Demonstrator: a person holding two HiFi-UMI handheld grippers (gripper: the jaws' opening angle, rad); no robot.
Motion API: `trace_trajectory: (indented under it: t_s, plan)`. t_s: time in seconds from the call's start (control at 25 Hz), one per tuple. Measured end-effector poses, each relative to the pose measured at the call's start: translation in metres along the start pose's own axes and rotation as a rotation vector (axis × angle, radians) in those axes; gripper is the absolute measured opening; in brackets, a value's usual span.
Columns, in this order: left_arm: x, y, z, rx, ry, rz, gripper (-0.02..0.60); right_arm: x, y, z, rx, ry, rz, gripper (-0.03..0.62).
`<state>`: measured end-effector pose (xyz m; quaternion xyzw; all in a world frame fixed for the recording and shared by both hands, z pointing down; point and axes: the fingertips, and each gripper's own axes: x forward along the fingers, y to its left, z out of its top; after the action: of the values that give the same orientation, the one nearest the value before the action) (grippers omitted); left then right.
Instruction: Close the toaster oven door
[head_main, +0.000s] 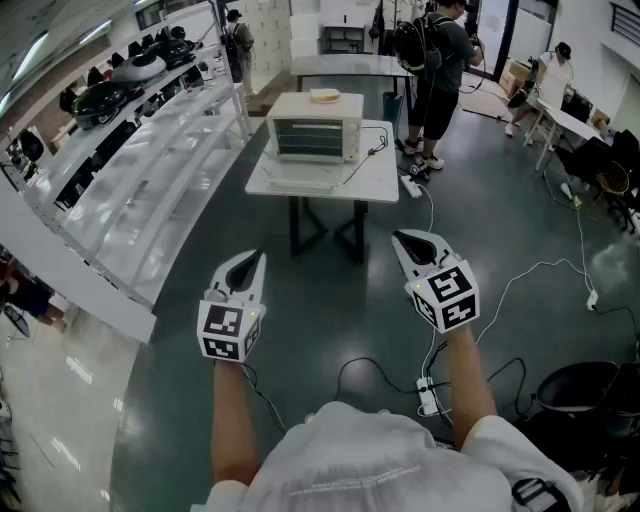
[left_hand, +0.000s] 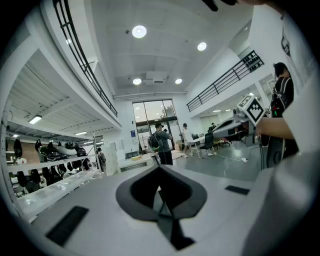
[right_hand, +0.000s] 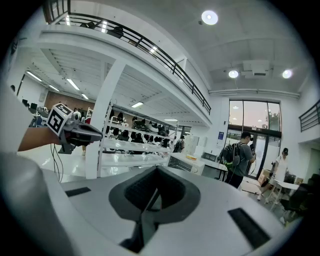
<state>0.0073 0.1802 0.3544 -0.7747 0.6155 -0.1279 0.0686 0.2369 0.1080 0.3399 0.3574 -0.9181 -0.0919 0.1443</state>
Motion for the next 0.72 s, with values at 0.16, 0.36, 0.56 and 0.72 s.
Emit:
trace_trajectory:
  t_s: [0.16,0.36,0.56,0.72]
  plan:
    - [-0.004,0.002,-0.001,0.003,0.000,-0.003,0.017,0.003,0.009,0.001,-0.006,0.000,0.010,0.015]
    - [-0.005,0.006,-0.004,-0.008,-0.004,-0.008,0.017,0.007,0.014,0.001,-0.002,0.003,0.016,0.015]
    - [-0.011,0.020,-0.016,-0.011,0.011,-0.008,0.017,0.018,0.029,-0.001,0.000,0.017,0.018,0.015]
    - [-0.014,0.030,-0.023,-0.008,0.016,-0.032,0.018,0.025,0.039,0.004,0.037,0.002,0.020,0.015]
